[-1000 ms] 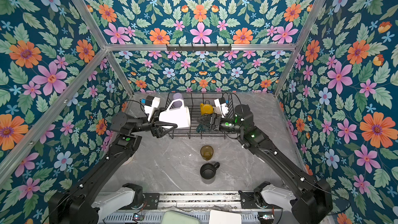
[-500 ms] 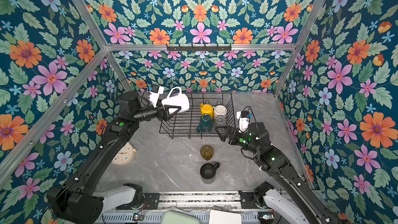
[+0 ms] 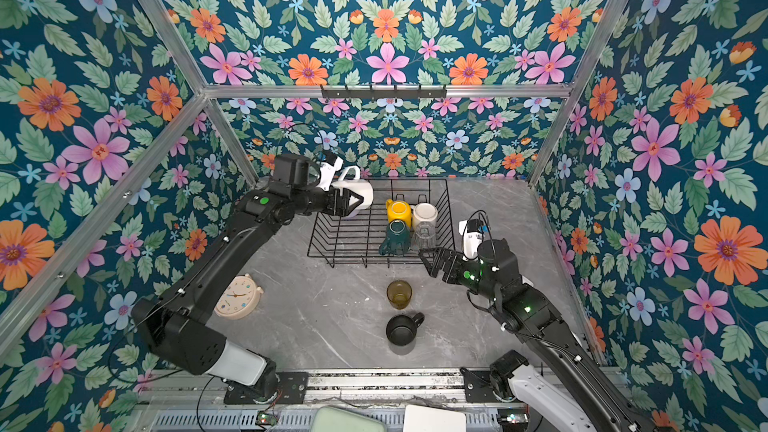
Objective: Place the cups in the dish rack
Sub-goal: 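Lower the white mug upside down beside the lavender cup with the left gripper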
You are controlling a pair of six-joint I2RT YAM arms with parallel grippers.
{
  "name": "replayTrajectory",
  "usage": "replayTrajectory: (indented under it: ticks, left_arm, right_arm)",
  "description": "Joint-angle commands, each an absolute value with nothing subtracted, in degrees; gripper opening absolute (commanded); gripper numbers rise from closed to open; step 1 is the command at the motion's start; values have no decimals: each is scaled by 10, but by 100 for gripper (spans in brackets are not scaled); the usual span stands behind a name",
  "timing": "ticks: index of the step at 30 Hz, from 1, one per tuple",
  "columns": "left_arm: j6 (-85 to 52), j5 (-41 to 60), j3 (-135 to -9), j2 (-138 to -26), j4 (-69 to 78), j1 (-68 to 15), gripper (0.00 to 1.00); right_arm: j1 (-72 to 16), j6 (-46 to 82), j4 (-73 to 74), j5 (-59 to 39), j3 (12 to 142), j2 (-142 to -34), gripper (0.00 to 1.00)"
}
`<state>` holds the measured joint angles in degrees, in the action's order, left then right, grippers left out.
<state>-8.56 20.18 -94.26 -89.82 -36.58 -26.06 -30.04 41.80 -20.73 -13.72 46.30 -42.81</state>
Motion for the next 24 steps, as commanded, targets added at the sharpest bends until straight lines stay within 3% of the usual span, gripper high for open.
replayTrajectory:
  ticks: [1,12,24]
  left_arm:
    - [-58,84,-995,-938,-433,-283,0]
    - [-43,3,-1133,-1084,-533,-304,0]
    - [-37,-36,-1186,-1173,-537,-314,0]
  right_arm:
    - [-301,411,-221,-129,457,-419,99]
    - [-301,428,-237,-126,423,-374,99]
    - [-301,451,-242,-123,387,-335,99]
